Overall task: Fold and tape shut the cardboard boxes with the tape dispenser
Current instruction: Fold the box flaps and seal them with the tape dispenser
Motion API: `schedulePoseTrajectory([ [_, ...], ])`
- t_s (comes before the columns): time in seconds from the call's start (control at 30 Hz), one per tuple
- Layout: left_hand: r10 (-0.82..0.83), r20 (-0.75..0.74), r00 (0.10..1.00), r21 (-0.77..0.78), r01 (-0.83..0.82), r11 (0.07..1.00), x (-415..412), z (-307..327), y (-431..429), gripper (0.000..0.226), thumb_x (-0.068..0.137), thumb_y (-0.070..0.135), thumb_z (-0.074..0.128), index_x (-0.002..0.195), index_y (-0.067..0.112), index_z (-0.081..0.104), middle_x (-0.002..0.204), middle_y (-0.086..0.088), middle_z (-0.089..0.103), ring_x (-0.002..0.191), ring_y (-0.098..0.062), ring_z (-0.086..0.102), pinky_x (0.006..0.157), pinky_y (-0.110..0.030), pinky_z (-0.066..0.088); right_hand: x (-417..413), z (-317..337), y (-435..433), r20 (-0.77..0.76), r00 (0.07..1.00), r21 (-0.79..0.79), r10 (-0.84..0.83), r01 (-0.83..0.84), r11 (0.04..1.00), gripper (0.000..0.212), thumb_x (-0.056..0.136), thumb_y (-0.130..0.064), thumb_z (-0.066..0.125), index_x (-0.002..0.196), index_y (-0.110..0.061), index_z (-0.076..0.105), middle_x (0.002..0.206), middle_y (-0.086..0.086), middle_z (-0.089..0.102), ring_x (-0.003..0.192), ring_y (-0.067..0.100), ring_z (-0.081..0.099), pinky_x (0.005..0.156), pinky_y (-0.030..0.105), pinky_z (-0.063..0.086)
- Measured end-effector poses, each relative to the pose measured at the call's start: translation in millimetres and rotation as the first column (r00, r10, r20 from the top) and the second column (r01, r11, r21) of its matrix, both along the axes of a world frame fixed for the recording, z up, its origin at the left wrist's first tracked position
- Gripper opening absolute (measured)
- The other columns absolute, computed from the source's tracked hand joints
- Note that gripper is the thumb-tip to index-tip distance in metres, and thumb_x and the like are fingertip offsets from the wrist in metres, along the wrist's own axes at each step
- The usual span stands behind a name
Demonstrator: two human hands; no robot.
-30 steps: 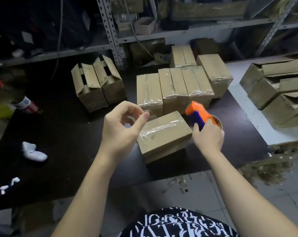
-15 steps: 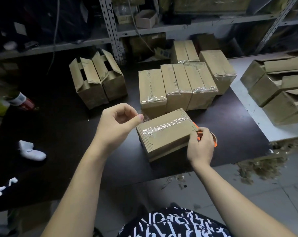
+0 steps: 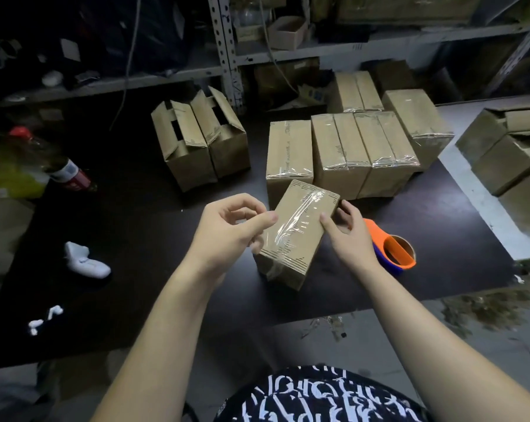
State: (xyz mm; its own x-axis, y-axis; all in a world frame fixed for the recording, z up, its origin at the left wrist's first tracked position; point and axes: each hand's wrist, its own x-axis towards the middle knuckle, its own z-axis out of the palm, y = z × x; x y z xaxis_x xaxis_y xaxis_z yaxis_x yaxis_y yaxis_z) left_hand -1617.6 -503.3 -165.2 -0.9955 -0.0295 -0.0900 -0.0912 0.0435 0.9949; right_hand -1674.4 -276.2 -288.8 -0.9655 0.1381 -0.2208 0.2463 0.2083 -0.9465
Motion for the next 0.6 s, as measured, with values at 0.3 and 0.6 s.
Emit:
schedulePoseTrajectory([
  [0.3,0.036,0.093,0.995,0.134,-0.048,0.990,11,-12,6,0.018,0.090,0.009,0.075,0.078,0.005,0.063,0.056,-0.003,0.049,0.048,-0.017,0.038,0.047,-0.020,0.034,36,57,-41,-0.272,0.893,-0.069,0.357,-0.389,0.919,0.036,0.091,-0.018,0.046,0.116,-0.016,0.073,0.125,-0.001,0.070,0.127,0.012,0.058,0.109,0.027,0.042],
  [0.6,0.120,0.073,0.990,0.091,-0.126,0.988,17,-22,-11,0.020,0.094,0.015,0.072,0.079,0.012,0.059,0.056,0.003,0.046,0.047,-0.009,0.032,0.044,-0.017,0.029,57,81,-29,0.080,0.900,-0.219,0.430,-0.405,0.888,0.018,0.091,-0.016,0.078,0.102,-0.002,0.079,0.077,0.003,0.074,0.064,0.004,0.061,0.058,0.015,0.046],
])
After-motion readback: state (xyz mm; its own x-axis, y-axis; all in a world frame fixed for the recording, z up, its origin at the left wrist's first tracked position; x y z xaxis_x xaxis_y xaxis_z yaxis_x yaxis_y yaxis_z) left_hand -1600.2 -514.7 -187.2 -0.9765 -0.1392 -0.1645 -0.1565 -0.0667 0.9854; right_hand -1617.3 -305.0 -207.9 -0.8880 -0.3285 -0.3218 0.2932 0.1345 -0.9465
